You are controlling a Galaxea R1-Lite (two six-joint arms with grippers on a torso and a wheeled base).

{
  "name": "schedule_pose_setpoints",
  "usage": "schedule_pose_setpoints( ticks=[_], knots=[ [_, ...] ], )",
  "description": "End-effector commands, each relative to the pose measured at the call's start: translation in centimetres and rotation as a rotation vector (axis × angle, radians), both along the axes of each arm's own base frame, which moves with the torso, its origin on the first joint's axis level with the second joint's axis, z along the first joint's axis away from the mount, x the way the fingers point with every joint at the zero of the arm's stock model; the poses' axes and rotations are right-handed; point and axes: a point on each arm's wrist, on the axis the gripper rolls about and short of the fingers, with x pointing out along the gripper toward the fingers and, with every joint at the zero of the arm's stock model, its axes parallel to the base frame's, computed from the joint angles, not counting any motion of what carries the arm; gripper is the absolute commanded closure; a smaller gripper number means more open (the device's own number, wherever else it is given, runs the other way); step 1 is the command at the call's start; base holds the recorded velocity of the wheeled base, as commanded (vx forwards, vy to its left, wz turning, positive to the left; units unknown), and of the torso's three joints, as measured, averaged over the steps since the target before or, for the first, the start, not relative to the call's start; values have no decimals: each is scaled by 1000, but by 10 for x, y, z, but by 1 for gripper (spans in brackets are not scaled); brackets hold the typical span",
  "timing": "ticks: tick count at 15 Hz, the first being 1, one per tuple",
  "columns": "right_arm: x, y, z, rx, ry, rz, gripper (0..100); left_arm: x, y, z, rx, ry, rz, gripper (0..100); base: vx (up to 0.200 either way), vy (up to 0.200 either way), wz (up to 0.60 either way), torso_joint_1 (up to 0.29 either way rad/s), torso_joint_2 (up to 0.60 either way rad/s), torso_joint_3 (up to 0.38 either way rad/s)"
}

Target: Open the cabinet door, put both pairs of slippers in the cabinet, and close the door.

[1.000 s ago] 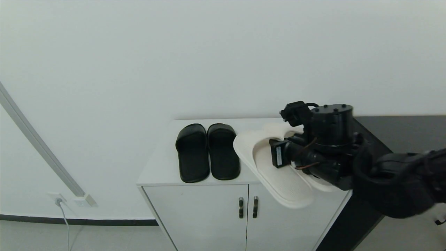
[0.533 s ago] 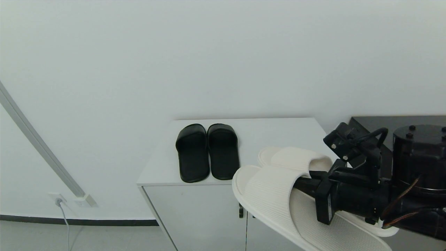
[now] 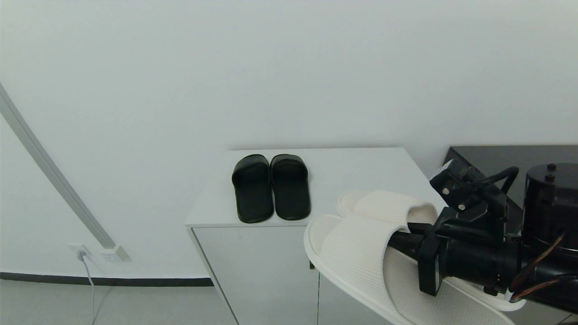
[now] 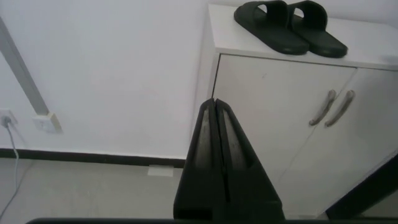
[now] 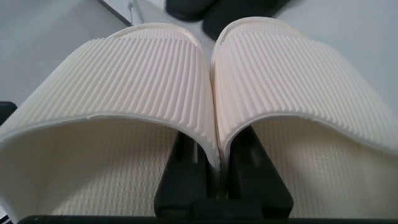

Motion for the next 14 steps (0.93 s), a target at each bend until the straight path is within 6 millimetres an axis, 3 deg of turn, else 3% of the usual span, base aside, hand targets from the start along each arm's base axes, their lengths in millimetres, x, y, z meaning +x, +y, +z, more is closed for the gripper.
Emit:
schedule_pose_setpoints(
  ticks=[1,14],
  knots=[
    [1,1,-2,-5,5,0,100,0,0,0,-1,-1,0,100,-200,0,0,-7,-7,7],
    [2,1,-6,-18,16,1,100,0,0,0,-1,-1,0,100,0,0,0,0,0,0]
  ],
)
